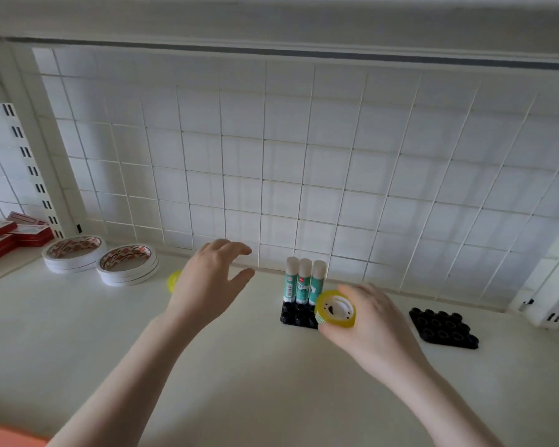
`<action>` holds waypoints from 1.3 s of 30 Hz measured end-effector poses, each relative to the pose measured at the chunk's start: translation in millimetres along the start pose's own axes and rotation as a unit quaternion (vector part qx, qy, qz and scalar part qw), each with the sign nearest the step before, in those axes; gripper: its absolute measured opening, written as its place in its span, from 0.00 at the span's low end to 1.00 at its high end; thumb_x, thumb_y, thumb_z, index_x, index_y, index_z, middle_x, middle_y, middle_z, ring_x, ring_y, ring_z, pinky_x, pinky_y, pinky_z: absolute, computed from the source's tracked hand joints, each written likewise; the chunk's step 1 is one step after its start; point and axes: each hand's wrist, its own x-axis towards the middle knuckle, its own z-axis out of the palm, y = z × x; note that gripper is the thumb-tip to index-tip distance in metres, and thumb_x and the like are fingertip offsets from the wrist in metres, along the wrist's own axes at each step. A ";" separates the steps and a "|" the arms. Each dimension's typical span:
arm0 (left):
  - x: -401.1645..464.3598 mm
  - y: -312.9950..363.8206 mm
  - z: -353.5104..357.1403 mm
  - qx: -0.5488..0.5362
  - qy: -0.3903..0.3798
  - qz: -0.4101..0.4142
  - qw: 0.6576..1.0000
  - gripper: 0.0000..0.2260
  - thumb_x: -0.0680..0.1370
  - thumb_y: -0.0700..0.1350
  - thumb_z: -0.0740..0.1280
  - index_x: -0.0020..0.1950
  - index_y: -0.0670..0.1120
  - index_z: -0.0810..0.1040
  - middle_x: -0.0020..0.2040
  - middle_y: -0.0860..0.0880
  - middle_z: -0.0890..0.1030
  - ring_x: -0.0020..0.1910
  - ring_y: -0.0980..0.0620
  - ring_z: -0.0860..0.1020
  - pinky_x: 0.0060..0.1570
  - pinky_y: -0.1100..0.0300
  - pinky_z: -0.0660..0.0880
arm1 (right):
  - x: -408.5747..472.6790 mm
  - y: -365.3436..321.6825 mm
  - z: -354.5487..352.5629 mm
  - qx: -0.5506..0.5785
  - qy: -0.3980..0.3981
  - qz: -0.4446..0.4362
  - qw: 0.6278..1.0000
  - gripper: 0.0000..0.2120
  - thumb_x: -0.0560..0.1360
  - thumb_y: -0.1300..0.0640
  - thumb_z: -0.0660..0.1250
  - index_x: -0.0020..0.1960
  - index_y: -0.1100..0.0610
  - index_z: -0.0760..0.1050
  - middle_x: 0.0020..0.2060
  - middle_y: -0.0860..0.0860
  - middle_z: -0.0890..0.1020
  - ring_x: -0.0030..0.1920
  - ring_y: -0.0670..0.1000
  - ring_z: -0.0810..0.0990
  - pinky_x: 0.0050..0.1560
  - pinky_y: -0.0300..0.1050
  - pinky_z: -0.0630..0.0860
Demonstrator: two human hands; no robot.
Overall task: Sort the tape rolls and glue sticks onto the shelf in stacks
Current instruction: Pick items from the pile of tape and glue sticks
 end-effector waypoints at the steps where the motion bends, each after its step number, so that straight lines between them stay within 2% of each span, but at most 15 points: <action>1: -6.3 -7.0 -5.6 0.009 -0.002 -0.012 1.000 0.13 0.74 0.46 0.70 0.57 0.47 0.78 0.55 0.50 0.78 0.55 0.47 0.75 0.49 0.59 0.68 | 2.9 -6.6 5.2 0.007 -0.008 -0.011 1.000 0.13 0.70 0.47 0.68 0.54 0.48 0.73 0.47 0.42 0.72 0.51 0.45 0.70 0.42 0.38 0.59; 4: -27.9 -27.5 -22.2 0.040 -0.018 -0.049 0.998 0.13 0.73 0.48 0.70 0.57 0.48 0.78 0.55 0.50 0.78 0.55 0.47 0.75 0.50 0.57 0.69 | 12.4 -25.8 23.2 0.014 -0.026 -0.048 0.998 0.11 0.71 0.49 0.67 0.52 0.50 0.74 0.46 0.43 0.72 0.50 0.47 0.70 0.43 0.40 0.63; 7: -50.2 -46.5 -35.8 0.058 -0.024 -0.078 0.995 0.14 0.73 0.48 0.70 0.58 0.48 0.78 0.55 0.50 0.78 0.56 0.47 0.75 0.49 0.57 0.70 | 23.6 -43.0 42.9 0.000 -0.046 -0.066 0.997 0.12 0.70 0.48 0.67 0.50 0.53 0.73 0.48 0.45 0.72 0.52 0.49 0.71 0.46 0.43 0.67; 10: -68.5 -61.8 -44.7 0.064 -0.023 -0.107 0.992 0.14 0.73 0.49 0.70 0.57 0.49 0.78 0.56 0.50 0.78 0.56 0.48 0.75 0.50 0.57 0.69 | 36.1 -58.4 62.1 0.000 -0.077 -0.071 0.994 0.11 0.71 0.48 0.68 0.49 0.53 0.72 0.48 0.46 0.71 0.54 0.50 0.71 0.44 0.41 0.62; 15: -87.9 -77.9 -51.7 0.066 -0.027 -0.142 0.987 0.13 0.74 0.50 0.69 0.58 0.50 0.77 0.57 0.52 0.77 0.57 0.50 0.75 0.52 0.58 0.70 | 56.1 -71.2 93.7 -0.026 -0.109 -0.075 0.991 0.17 0.72 0.49 0.67 0.57 0.55 0.74 0.55 0.51 0.74 0.59 0.53 0.71 0.53 0.42 0.65; 22: -98.2 -87.0 -55.2 0.062 -0.032 -0.153 0.986 0.14 0.75 0.52 0.66 0.60 0.52 0.76 0.58 0.54 0.76 0.59 0.51 0.73 0.54 0.60 0.69 | 68.7 -84.0 114.3 -0.018 -0.130 -0.048 0.990 0.20 0.71 0.44 0.69 0.58 0.54 0.73 0.56 0.51 0.75 0.59 0.54 0.72 0.51 0.42 0.66; 28: -98.9 -86.2 -54.7 0.049 -0.044 -0.141 0.988 0.14 0.76 0.53 0.65 0.61 0.53 0.74 0.59 0.54 0.75 0.59 0.52 0.72 0.53 0.61 0.68 | 64.4 -88.9 115.9 -0.019 -0.122 -0.041 0.991 0.22 0.71 0.43 0.70 0.59 0.54 0.73 0.58 0.51 0.75 0.61 0.54 0.71 0.53 0.43 0.67; 34: -99.4 -74.5 -52.0 0.028 -0.049 -0.117 0.992 0.14 0.77 0.53 0.64 0.62 0.53 0.74 0.59 0.55 0.74 0.59 0.53 0.72 0.52 0.62 0.67 | 34.7 -81.7 77.7 -0.043 -0.072 -0.063 0.995 0.25 0.75 0.45 0.64 0.68 0.55 0.68 0.63 0.51 0.72 0.65 0.52 0.69 0.60 0.42 0.64; 39: -101.3 -50.1 -40.5 0.003 -0.064 -0.085 0.994 0.15 0.76 0.53 0.64 0.62 0.54 0.74 0.59 0.56 0.74 0.59 0.53 0.72 0.53 0.62 0.67 | -18.2 -49.7 36.4 -0.028 -0.001 0.014 1.000 0.22 0.74 0.50 0.67 0.66 0.54 0.72 0.59 0.51 0.76 0.61 0.54 0.72 0.54 0.42 0.66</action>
